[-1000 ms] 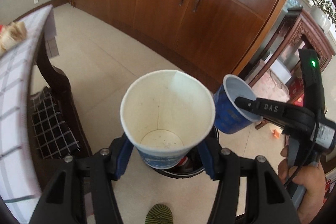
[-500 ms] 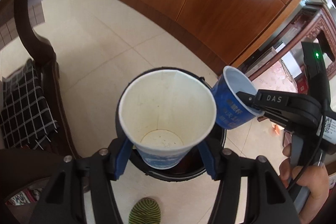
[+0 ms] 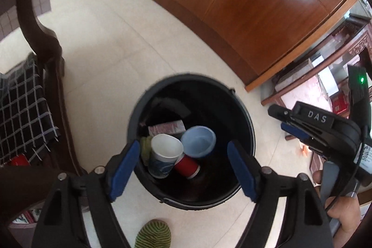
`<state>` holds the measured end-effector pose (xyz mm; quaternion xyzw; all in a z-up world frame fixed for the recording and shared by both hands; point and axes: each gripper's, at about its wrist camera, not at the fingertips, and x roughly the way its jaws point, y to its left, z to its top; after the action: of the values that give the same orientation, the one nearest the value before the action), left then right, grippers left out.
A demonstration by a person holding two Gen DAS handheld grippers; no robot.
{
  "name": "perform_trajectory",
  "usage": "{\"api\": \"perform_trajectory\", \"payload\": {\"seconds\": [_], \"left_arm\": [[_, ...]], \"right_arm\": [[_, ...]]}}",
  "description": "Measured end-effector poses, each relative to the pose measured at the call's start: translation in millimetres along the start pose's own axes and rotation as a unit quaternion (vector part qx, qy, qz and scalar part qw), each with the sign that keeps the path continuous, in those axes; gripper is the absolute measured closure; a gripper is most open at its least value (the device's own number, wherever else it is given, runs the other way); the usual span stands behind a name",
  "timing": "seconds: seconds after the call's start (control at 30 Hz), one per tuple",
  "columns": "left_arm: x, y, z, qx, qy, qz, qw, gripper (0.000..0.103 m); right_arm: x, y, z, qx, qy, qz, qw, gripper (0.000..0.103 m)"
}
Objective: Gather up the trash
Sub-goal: 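Open both tools to drop the cup and bowl into the bin, then move both open tools back over the table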
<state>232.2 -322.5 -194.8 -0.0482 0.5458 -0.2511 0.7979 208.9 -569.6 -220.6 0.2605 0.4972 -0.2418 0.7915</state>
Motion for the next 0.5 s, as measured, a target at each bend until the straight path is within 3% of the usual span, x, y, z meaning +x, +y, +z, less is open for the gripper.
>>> {"api": "perform_trajectory", "payload": {"seconds": [0.23, 0.5], "left_arm": [[-55.0, -14.8, 6.7, 0.043, -0.067, 0.022, 0.9966, 0.024], [-125.5, -5.8, 8.5, 0.046, -0.129, 0.008, 0.9905, 0.024]], "right_arm": [[-33.8, 7.7, -0.5, -0.002, -0.035, 0.009, 0.999, 0.055], [-78.6, 33.8, -18.5, -0.041, -0.076, 0.037, 0.996, 0.055]]}}
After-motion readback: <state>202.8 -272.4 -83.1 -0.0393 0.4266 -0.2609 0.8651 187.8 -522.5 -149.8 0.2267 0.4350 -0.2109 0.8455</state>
